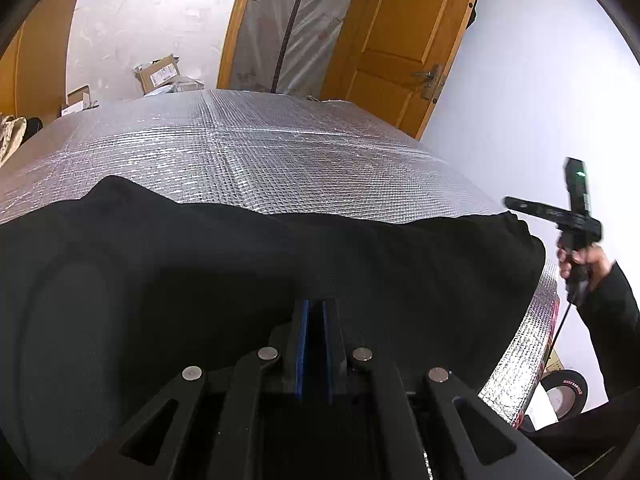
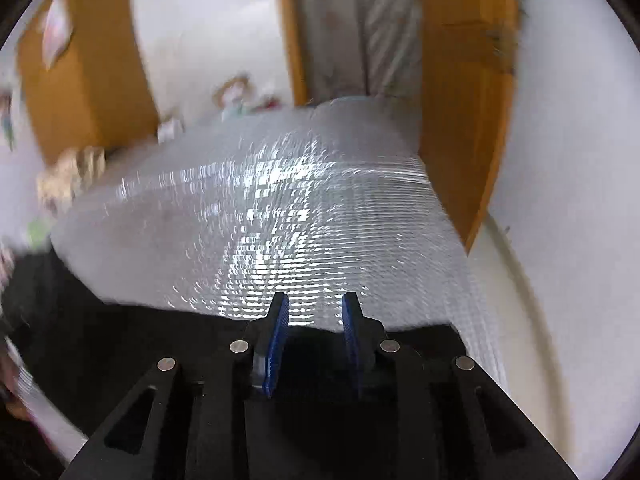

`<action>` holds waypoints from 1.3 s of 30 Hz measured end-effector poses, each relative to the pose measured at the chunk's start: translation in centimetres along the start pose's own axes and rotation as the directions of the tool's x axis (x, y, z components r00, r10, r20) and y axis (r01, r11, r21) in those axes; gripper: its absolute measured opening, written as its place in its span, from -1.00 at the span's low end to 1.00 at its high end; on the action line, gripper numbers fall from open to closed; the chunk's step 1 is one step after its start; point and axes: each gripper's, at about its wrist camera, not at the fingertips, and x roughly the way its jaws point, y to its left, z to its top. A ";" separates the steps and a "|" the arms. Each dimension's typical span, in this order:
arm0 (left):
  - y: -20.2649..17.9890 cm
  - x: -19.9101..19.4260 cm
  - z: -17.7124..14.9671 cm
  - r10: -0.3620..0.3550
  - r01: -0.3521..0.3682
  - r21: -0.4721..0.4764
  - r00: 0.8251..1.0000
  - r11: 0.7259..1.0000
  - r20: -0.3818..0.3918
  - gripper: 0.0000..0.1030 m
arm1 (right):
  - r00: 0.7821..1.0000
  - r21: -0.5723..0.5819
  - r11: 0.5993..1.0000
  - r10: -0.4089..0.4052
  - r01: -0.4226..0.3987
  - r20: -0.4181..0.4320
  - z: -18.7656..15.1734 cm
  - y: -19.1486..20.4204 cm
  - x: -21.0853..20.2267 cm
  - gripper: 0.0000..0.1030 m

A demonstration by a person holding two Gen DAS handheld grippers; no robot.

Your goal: Fold clothes

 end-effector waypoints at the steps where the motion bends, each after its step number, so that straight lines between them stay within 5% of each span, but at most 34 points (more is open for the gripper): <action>1: 0.0 0.1 0.0 -0.001 0.001 -0.002 1.000 1.000 -0.001 -0.89 | 0.999 0.032 0.998 0.052 -0.053 0.016 -0.8 0.0 -0.8 -0.43; 5: 0.1 0.1 0.1 -0.005 0.005 -0.006 1.000 1.000 -0.004 -0.89 | 0.975 0.109 0.969 0.223 -0.221 0.000 -4.8 0.7 -1.8 -0.43; 8: 0.1 0.1 0.1 -0.007 0.007 -0.005 1.000 1.000 -0.008 -0.89 | 0.970 0.178 0.953 0.241 -0.244 0.043 -7.2 -0.5 -2.2 -0.48; 15: -0.1 0.0 0.1 -0.004 0.004 0.000 1.000 1.000 -0.004 -0.89 | 0.989 0.436 0.900 -0.074 0.012 0.124 -7.5 -8.3 -5.8 -0.43; 18: -0.2 0.0 0.0 -0.001 0.001 0.001 1.000 1.000 -0.003 -0.89 | 0.986 0.435 0.900 -0.039 -0.036 0.163 -6.7 -8.0 -6.1 -0.43; 22: -0.3 0.0 0.0 -0.001 0.001 0.001 1.000 1.000 -0.005 -0.89 | 0.992 0.392 0.915 0.058 -0.098 0.113 -6.0 -6.9 -3.5 -0.44; 24: -0.3 0.0 -0.1 -0.001 0.001 0.000 1.000 1.000 -0.005 -0.89 | 0.996 0.423 0.904 0.034 -0.067 0.086 -5.5 -7.8 -2.1 -0.56; 28: -0.3 -0.1 -0.1 -0.001 0.001 -0.002 1.000 1.000 -0.003 -0.89 | 0.990 0.531 0.847 -0.052 -0.024 0.129 -4.3 -9.2 -2.7 -0.47; 31: -0.2 0.0 -0.1 -0.004 0.004 -0.005 1.000 1.000 -0.005 -0.89 | 0.988 0.472 0.874 0.050 -0.115 0.148 -3.6 -6.7 -2.2 -0.47; 34: -0.2 0.1 0.0 -0.006 0.005 -0.007 1.000 1.000 -0.008 -0.89 | 0.982 0.389 0.902 0.176 -0.189 0.070 -3.3 -2.6 0.2 -0.47; 39: -0.3 0.1 0.1 -0.004 0.004 -0.010 1.000 1.000 -0.008 -0.89 | 0.974 0.334 0.918 0.227 -0.212 -0.005 -2.9 0.6 3.1 -0.48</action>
